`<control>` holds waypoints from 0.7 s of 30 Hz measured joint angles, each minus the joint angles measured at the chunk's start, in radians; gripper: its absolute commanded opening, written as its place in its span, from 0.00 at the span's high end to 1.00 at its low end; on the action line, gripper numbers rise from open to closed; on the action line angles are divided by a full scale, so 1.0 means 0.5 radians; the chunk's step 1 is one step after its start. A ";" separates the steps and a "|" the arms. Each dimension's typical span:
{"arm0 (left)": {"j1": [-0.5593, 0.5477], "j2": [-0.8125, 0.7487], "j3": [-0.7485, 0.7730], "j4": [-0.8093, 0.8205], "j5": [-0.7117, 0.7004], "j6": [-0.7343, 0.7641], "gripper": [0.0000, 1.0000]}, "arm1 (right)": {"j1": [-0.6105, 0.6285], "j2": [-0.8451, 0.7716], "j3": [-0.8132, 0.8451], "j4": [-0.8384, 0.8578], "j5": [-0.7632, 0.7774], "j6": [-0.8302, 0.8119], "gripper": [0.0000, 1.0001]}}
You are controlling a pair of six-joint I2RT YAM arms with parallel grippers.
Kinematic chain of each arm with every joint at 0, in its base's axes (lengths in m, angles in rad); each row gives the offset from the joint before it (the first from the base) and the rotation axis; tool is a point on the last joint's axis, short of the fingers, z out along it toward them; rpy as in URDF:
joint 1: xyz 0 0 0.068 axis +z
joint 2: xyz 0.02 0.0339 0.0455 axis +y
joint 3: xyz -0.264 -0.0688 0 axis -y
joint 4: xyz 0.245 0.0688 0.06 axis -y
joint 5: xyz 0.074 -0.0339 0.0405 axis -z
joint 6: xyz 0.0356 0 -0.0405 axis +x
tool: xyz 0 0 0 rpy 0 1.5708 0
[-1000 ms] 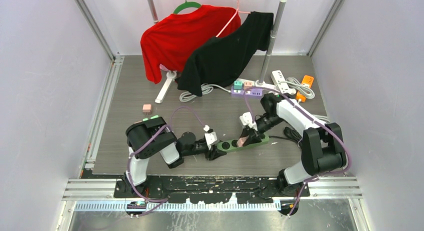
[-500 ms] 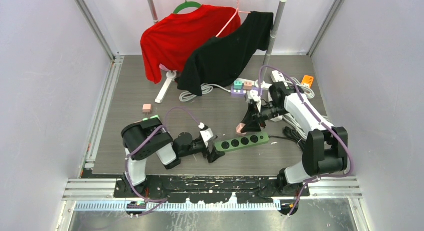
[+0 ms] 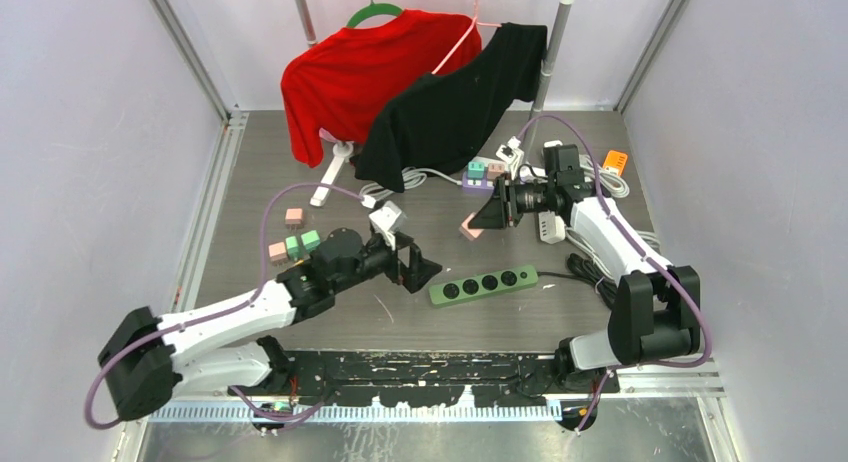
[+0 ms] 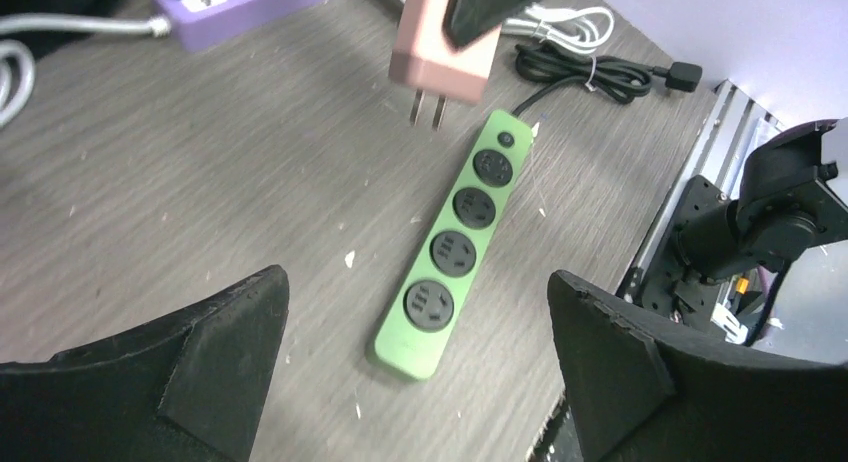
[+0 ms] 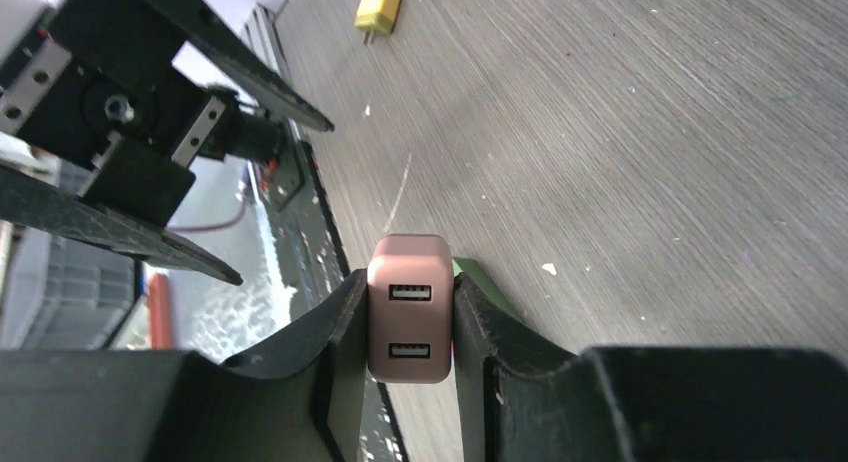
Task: Pull the plug off the socket
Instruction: Remove the plug from the socket, then place the plug at the center of the board.
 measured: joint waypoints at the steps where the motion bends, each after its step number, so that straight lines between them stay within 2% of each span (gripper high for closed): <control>1: 0.000 -0.066 0.011 -0.111 -0.024 -0.039 0.01 | -0.002 0.000 -0.007 0.068 0.002 0.125 0.98; 5: 0.001 -0.221 0.053 -0.492 -0.080 -0.211 0.00 | -0.010 0.002 -0.026 0.266 -0.011 0.509 0.98; 10: 0.001 -0.165 0.220 -0.740 -0.080 -0.356 0.07 | -0.010 0.091 -0.027 0.369 -0.076 0.802 0.98; 16: 0.001 0.119 0.572 -0.882 -0.084 -0.414 0.09 | -0.008 0.201 -0.027 0.352 -0.098 0.916 0.98; 21: 0.002 0.330 0.742 -0.930 -0.160 -0.455 0.11 | 0.016 0.208 -0.027 0.354 -0.105 0.937 0.98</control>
